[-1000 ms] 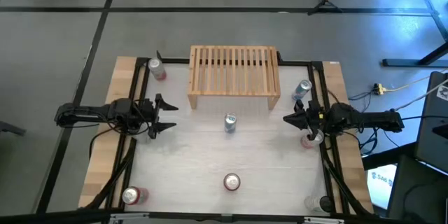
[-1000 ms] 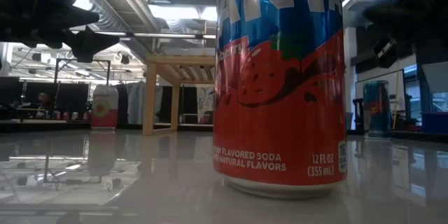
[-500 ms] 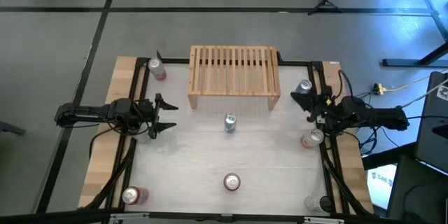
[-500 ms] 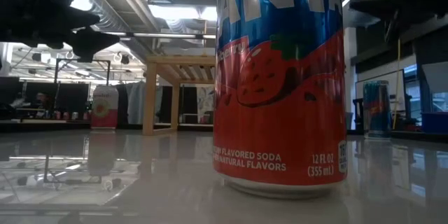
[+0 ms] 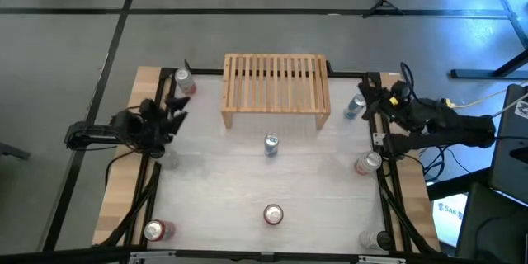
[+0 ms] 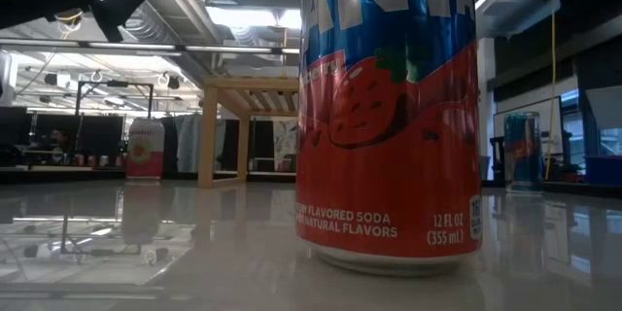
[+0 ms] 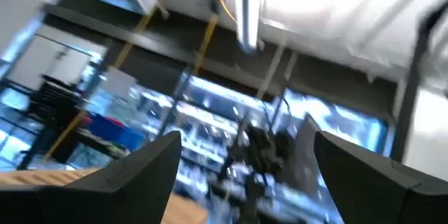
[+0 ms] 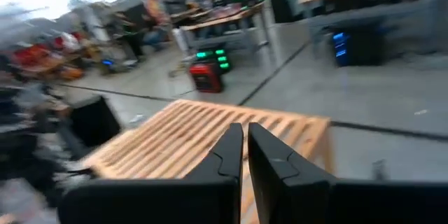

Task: Place canned beverage on shelf
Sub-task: Put the top blue soda can on the shelf

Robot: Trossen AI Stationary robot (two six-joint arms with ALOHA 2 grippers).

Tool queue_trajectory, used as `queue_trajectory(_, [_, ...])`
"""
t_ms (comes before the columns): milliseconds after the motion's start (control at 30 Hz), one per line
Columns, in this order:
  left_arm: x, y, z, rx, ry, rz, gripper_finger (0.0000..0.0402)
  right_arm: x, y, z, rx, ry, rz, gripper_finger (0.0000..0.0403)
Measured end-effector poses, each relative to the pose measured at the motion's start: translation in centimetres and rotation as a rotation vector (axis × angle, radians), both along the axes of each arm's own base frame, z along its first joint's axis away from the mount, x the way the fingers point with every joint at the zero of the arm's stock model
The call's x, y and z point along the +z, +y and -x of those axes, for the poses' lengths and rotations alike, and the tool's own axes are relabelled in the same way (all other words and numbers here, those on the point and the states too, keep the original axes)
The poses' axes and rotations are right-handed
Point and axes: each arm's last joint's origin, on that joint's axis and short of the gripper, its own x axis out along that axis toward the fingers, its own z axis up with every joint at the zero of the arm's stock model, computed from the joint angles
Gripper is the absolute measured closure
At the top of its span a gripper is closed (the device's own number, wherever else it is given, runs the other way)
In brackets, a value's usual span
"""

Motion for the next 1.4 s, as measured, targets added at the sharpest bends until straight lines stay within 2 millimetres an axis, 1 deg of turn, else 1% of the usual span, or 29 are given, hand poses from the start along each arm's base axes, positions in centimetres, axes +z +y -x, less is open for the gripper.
queue_trajectory(233, [0.0,0.0,0.0,0.0,-0.013,0.03,0.0079,3.3,-0.2,0.4,-0.075,0.051,0.009,0.0388])
queue_trajectory(367, [0.4,0.1,0.3,-0.047,-0.093,0.104,0.0079,4.6,-0.2,0.7,-0.109,0.083,-0.009,0.0383])
queue_trajectory(467, [0.4,0.1,0.3,-0.065,-0.115,0.15,0.0079,5.3,-0.4,0.8,-0.131,0.116,-0.026,0.0355])
queue_trajectory(567, [0.4,0.1,0.3,-0.08,-0.111,0.141,0.0079,5.6,-0.7,0.8,-0.175,0.133,-0.084,0.0308])
queue_trajectory(667, [0.4,-0.1,0.2,-0.137,-0.115,0.127,0.0079,5.5,-1.2,0.3,-0.168,0.202,-0.151,0.0255])
queue_trajectory(800, [0.4,0.0,0.3,-0.119,-0.119,0.15,0.0079,4.7,-2.2,-0.7,-0.16,0.338,-0.268,0.0188])
queue_trajectory(867, [0.4,0.0,0.2,-0.117,-0.116,0.155,0.0079,4.2,-3.0,-1.4,-0.159,0.408,-0.346,0.0161])
queue_trajectory(967, [0.3,0.1,0.2,-0.093,-0.11,0.163,0.0079,3.2,-4.4,-2.4,-0.155,0.514,-0.493,0.0132])
queue_trajectory(1067, [0.3,0.1,0.2,-0.082,-0.111,0.172,0.0079,2.3,-5.9,-3.0,-0.166,0.624,-0.608,0.0119])
queue_trajectory(1200, [0.3,0.2,0.3,-0.062,-0.118,0.186,0.0079,2.2,-7.4,-3.3,-0.199,0.731,-0.641,0.0117])
queue_trajectory(1267, [0.3,0.2,0.3,-0.041,-0.122,0.2,0.0079,2.0,-8.0,-3.7,-0.202,0.75,-0.674,0.0117])
queue_trajectory(1400, [0.3,0.3,0.4,-0.006,-0.129,0.225,0.0079,1.7,-8.6,-4.4,-0.239,0.723,-0.749,0.0116])
